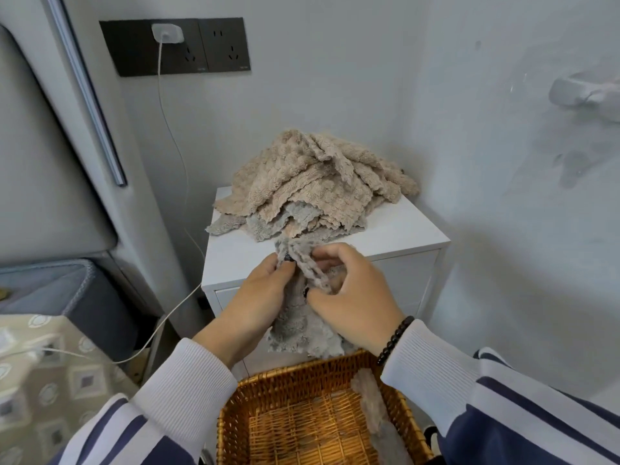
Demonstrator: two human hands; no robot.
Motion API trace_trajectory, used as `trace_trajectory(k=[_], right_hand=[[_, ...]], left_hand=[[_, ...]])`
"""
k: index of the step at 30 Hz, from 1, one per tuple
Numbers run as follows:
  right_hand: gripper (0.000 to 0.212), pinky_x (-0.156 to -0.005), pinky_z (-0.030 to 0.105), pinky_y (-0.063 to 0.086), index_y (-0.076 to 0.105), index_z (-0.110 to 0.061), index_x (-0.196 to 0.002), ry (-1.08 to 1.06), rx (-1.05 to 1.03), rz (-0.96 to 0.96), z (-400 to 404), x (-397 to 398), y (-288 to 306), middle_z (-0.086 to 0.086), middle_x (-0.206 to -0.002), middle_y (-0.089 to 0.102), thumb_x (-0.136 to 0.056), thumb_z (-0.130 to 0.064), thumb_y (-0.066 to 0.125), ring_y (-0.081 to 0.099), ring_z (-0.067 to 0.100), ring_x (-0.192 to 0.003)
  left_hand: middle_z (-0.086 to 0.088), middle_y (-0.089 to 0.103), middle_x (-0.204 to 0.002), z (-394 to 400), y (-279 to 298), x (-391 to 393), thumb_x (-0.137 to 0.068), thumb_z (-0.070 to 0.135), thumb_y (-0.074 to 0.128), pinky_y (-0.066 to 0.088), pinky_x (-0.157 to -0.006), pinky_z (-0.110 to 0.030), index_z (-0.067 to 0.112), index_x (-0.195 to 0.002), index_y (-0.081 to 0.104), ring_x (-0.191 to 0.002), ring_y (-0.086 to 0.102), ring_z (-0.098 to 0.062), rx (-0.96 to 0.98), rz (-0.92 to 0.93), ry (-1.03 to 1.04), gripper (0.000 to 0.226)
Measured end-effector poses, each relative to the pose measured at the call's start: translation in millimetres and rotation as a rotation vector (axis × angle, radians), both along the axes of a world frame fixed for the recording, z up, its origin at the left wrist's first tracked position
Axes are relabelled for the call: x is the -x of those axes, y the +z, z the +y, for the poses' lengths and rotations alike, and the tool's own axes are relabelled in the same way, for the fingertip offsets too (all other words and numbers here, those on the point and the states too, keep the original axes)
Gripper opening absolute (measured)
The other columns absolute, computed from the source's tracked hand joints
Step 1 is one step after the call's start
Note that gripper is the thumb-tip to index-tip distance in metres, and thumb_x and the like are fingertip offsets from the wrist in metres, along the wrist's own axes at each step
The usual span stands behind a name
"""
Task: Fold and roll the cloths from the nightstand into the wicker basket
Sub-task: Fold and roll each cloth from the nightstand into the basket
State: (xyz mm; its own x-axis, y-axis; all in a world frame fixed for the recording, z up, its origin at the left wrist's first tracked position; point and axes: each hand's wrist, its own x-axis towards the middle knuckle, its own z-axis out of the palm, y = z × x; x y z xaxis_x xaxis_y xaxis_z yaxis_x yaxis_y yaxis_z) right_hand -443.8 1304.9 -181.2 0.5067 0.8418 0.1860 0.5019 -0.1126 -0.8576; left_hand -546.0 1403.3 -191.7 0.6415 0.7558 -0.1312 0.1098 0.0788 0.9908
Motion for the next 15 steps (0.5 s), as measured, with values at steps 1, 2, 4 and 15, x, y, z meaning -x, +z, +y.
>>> trace_trajectory(k=[1, 2, 4, 15], right_hand=[[0.047, -0.07, 0.015, 0.043, 0.053, -0.032, -0.118, 0.016, -0.002, 0.002, 0, 2, 0, -0.014, -0.111, 0.056, -0.076, -0.02, 0.068, 0.053, 0.002, -0.078], [0.05, -0.075, 0.018, 0.047, 0.052, -0.033, -0.121, 0.033, -0.004, 0.017, 0, 3, 0, -0.014, -0.114, 0.054, -0.075, -0.022, 0.068, 0.056, 0.005, -0.083], [0.052, -0.082, 0.026, 0.054, 0.049, -0.033, -0.127, 0.087, -0.013, 0.12, -1, 4, 2, -0.015, -0.119, 0.052, -0.079, -0.024, 0.065, 0.063, 0.009, -0.084], [0.03, -0.067, 0.01, 0.047, 0.057, -0.034, -0.104, -0.004, -0.121, -0.034, -1, -7, -2, -0.016, -0.109, 0.057, -0.084, -0.015, 0.069, 0.062, 0.001, -0.073]], left_hand=[[-0.008, 0.074, -0.101, -1, 1, -1, -0.103, 0.023, 0.039, 0.054, -0.08, -0.037, 0.013, -0.111, 0.063, -0.092, 0.071, -0.022, 0.018, -0.017, -0.019, 0.027], [-0.008, 0.074, -0.1, -3, 3, -2, -0.104, 0.024, 0.037, 0.055, -0.08, -0.035, 0.011, -0.112, 0.064, -0.092, 0.071, -0.021, 0.031, -0.033, -0.034, 0.031], [-0.01, 0.073, -0.105, -4, 5, -2, -0.104, 0.03, 0.033, 0.053, -0.088, -0.038, 0.01, -0.114, 0.065, -0.099, 0.07, -0.024, 0.062, -0.074, -0.07, 0.039], [-0.015, 0.07, -0.113, -4, 12, 2, -0.103, 0.028, 0.036, 0.049, -0.097, -0.049, 0.009, -0.121, 0.06, -0.105, 0.067, -0.03, 0.183, -0.132, 0.02, 0.035]])
